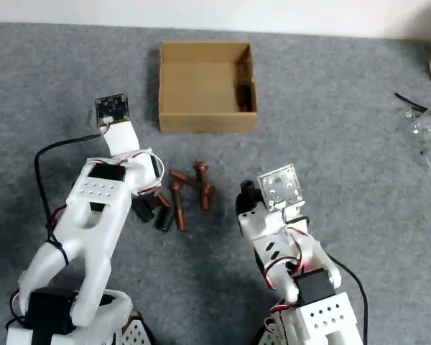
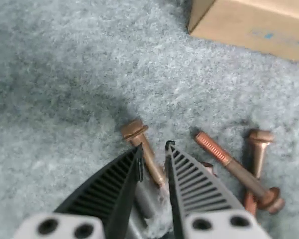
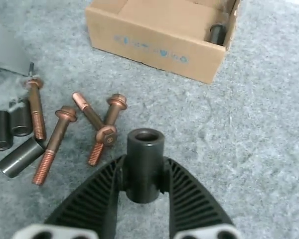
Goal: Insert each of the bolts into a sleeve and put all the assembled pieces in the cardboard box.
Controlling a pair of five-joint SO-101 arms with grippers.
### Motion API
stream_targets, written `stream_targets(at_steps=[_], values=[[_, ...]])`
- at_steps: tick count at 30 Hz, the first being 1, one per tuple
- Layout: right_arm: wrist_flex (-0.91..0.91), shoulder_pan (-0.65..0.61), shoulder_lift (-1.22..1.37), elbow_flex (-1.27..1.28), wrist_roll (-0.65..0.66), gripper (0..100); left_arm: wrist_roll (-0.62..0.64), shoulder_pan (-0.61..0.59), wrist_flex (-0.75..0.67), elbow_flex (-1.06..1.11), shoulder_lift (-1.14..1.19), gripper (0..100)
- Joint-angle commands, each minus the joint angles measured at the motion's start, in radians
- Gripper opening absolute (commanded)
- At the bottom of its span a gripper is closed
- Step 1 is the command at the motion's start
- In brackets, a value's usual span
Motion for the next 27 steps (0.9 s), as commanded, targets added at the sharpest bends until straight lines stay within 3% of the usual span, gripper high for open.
stream_targets(at_steps=[1, 18, 23, 27], values=[[-0.041, 0.019, -0.016, -0.008, 0.014, 0.5, 0.135, 0.03, 0.017, -0.053, -0.001, 9], [-0.041, 0.021, -0.016, -0.008, 0.014, 0.5, 0.201, 0.018, 0.052, -0.051, 0.007, 9], [-0.041, 0.021, -0.016, -0.008, 0.014, 0.5, 0.203, 0.01, 0.06, -0.148, 0.183, 8], [-0.041, 0.021, -0.016, -0.007, 0.014, 0.5, 0.204, -0.002, 0.143, -0.257, 0.312, 8]])
